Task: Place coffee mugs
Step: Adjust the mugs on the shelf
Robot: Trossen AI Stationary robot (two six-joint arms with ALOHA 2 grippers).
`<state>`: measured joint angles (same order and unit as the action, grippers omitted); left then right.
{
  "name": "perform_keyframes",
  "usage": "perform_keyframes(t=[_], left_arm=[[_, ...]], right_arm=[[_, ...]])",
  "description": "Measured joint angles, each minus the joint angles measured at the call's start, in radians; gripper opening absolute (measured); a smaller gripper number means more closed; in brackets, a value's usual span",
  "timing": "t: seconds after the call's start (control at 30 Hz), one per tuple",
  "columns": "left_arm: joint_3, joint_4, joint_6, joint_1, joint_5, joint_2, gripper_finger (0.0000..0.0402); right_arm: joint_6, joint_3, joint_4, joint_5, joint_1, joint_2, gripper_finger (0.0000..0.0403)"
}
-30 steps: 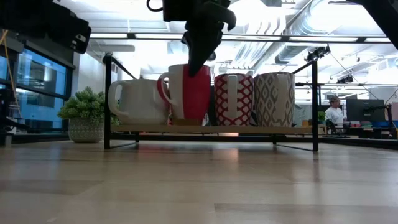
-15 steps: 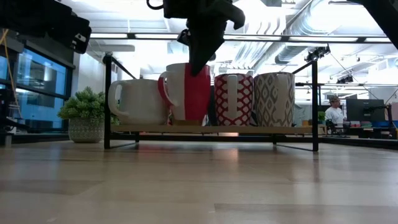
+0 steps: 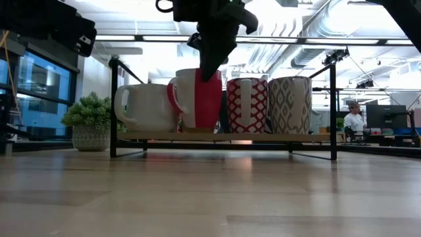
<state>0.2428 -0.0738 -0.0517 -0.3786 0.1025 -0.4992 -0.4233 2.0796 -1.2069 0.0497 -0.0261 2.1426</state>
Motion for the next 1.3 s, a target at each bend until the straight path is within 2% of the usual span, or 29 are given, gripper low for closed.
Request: perform_keyframes(t=[0.33, 1.3], left_arm=[[0.0, 0.0, -0.026, 0.0, 0.038, 0.0, 0.0129], [0.0, 0.0, -0.024, 0.0, 0.039, 0.0, 0.0129]], right_arm=[[0.022, -0.002, 0.005, -0.016, 0.0, 0.005, 0.0], [0.079, -0.002, 0.006, -0.027, 0.009, 0.019, 0.0]])
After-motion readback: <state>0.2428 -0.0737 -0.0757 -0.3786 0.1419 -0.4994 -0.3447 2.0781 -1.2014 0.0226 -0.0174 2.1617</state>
